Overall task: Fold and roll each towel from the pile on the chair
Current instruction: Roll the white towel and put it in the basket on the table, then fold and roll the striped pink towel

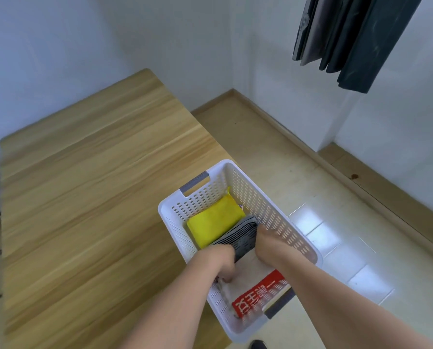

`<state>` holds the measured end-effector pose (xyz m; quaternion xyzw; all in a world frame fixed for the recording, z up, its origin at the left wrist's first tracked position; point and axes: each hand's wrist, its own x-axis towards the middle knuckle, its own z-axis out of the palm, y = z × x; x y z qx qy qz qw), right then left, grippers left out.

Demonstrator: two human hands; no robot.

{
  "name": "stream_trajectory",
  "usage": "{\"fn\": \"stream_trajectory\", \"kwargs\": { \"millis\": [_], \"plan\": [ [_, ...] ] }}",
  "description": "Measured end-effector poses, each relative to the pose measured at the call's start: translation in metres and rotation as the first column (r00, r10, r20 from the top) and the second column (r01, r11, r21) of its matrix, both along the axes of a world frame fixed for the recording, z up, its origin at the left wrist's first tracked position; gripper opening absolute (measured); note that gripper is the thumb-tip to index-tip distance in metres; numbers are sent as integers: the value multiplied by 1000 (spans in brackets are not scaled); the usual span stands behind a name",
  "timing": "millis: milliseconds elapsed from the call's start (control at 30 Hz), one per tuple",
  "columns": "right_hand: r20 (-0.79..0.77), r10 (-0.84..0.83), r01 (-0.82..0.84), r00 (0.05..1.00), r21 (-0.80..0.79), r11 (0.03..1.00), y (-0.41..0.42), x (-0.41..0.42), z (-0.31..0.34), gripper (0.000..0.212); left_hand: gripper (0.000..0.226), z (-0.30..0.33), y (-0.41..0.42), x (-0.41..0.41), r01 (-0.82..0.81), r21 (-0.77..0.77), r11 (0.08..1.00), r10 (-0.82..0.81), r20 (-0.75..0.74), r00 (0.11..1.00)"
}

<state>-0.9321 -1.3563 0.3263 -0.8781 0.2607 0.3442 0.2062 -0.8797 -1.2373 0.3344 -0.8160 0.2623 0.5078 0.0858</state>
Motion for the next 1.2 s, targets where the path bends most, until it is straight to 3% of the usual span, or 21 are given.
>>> {"fn": "stream_trajectory", "kwargs": {
  "millis": [233, 300, 433, 633, 800, 1000, 1200],
  "plan": [
    [-2, -57, 57, 998, -5, 998, 2, -3, 3, 61, 8, -1, -2, -1, -3, 11, 1000, 3, 14, 1000],
    [23, 0, 2, 1000, -71, 997, 4, -7, 8, 65, 12, 3, 0, -5, 4, 10, 1000, -5, 32, 999],
    [177, 99, -68, 979, -169, 983, 9, -15, 44, 49, 25, 33, 6, -15, 42, -85, 996, -25, 193, 981],
    [433, 189, -39, 881, -332, 942, 20, -41, 117, 28, 17, 101, 43, -25, 201, -329, 923, 19, 559, 829],
    [515, 189, 23, 836, -377, 926, 43, -57, 157, 19, 26, 136, 81, -23, 268, -463, 845, 155, 692, 705],
    [571, 124, 88, 811, -329, 940, 111, -58, 195, 25, 39, 167, 145, -27, 348, -545, 763, 229, 731, 642],
    [644, 60, 147, 763, -263, 953, 229, -55, 215, 40, 33, 192, 258, -9, 327, -591, 737, 281, 709, 647]
  ]
}}
